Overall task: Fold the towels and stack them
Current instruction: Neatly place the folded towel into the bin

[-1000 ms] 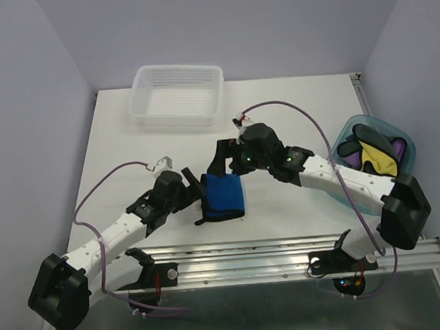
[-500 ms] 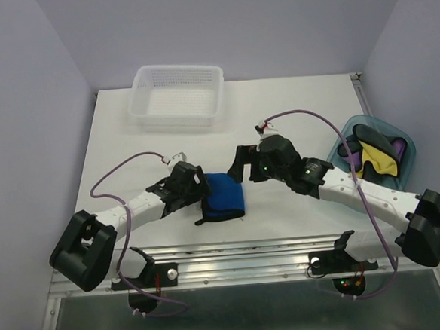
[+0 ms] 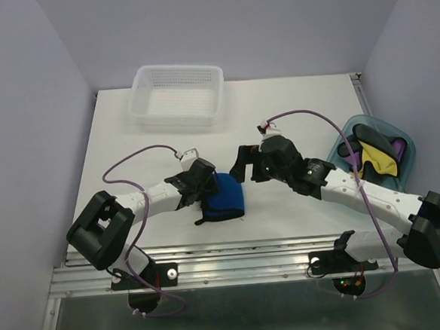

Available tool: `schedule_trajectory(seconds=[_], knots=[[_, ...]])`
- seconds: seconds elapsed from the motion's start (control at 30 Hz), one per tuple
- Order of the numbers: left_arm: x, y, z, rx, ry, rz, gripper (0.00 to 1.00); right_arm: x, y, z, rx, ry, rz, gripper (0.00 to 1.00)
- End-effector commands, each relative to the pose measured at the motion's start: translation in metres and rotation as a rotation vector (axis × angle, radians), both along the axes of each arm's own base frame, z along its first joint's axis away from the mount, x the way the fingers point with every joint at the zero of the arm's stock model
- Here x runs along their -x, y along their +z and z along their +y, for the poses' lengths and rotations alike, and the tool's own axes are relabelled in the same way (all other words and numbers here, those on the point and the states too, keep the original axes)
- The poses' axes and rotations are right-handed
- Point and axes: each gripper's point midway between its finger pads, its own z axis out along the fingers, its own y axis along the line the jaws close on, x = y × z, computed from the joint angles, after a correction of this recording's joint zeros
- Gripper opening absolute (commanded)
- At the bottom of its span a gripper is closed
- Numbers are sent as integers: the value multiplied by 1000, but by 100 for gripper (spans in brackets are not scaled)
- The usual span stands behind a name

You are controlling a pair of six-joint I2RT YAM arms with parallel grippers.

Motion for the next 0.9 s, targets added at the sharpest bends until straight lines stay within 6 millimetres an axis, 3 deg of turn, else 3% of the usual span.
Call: schedule_trajectory(seconds=[0.0,0.13,0.17,0.23,0.27,0.3,0.47,0.63,0.67,0.7,0.87], knots=[[14,-23,19,-114,36,83,65,2,7,-10,5,-18,-40,100],[21,-32,17,-127,33,111,44,2,10,-13,2,-28,-56,100],[23,-33,16,-125,34,114,32,1,11,-14,1,-31,-63,100],[24,-33,14,-128,27,111,22,2,11,-15,3,-29,-65,100],[24,-33,13,-131,18,110,7,1,11,-16,5,-33,-67,100],[23,-31,10,-131,11,102,0,1,10,-16,7,-32,-66,100],[12,-16,4,-159,-9,49,0,1,7,-20,23,-43,-67,100],[-19,33,9,-240,35,-116,0,-6,0,-41,91,-134,-85,100],[-24,40,9,-253,34,-148,0,-12,-2,-56,125,-214,-98,100],[-36,57,9,-276,27,-213,0,-13,1,-63,107,-272,-98,100],[-66,100,3,-346,-8,-359,0,-17,10,-95,108,-427,-158,100]])
